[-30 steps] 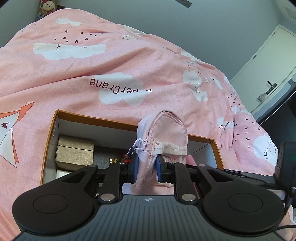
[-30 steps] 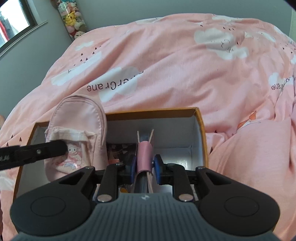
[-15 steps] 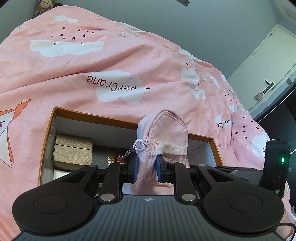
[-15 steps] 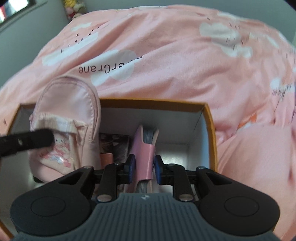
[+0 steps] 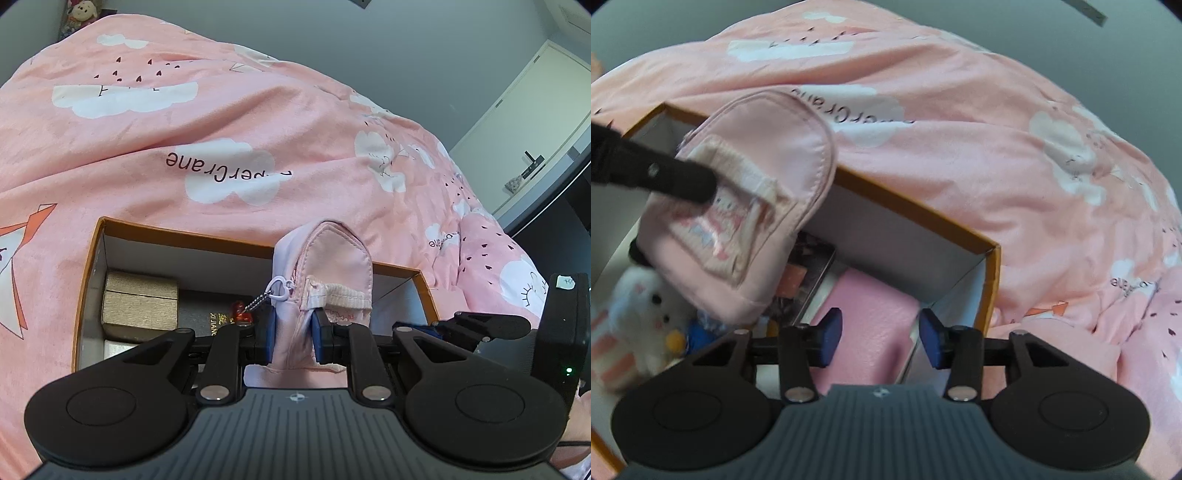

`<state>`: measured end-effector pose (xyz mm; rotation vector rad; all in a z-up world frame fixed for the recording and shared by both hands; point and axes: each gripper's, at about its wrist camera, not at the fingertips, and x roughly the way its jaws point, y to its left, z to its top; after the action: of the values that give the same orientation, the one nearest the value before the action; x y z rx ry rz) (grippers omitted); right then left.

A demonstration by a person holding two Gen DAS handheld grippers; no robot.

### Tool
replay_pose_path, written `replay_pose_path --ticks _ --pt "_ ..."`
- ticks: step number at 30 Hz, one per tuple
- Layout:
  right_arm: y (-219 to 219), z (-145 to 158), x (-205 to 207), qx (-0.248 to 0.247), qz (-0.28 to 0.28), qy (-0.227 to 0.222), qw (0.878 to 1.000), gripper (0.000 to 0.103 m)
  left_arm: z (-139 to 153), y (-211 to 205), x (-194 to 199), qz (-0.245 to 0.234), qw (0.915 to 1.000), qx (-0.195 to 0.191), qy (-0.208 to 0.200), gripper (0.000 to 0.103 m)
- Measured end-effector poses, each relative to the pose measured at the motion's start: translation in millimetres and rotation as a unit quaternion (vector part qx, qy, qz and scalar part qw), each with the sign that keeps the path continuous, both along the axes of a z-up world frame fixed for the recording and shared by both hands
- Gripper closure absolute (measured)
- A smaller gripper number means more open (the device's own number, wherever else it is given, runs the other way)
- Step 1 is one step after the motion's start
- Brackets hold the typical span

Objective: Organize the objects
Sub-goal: 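Lower the pink backpack into the orange box and open the left tool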

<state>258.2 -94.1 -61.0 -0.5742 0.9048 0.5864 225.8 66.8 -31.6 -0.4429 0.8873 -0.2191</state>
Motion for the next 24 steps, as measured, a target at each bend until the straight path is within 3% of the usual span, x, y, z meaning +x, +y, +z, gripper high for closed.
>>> replay_pose_path --ticks 5,11,14,18,24 --pt "-1.4 -3.4 -9.3 -0.02 0.066 0.045 0.997 0.057 1.6 -2.0 0.6 -0.006 1.0 -0.001 -0.002 0.081" --pt "13.1 -22.2 -30.0 -0.122 0.154 0.008 0.981 0.057 2.0 -2.6 3.4 -0.01 0.9997 -0.024 0.002 0.081" --pt "16.8 -33.2 -34.7 -0.153 0.194 0.017 0.969 0.057 1.9 -1.6 4.4 -0.008 0.9995 -0.029 0.005 0.081" --pt "18.6 -46.6 -33.2 -0.185 0.212 0.002 0.96 0.072 1.1 -0.4 5.7 -0.01 0.9992 -0.038 0.009 0.081" --pt "12.7 -46.2 -20.2 -0.171 0.201 0.003 0.965 0.074 -2.9 -1.7 8.1 -0.012 0.9979 -0.061 0.02 0.081"
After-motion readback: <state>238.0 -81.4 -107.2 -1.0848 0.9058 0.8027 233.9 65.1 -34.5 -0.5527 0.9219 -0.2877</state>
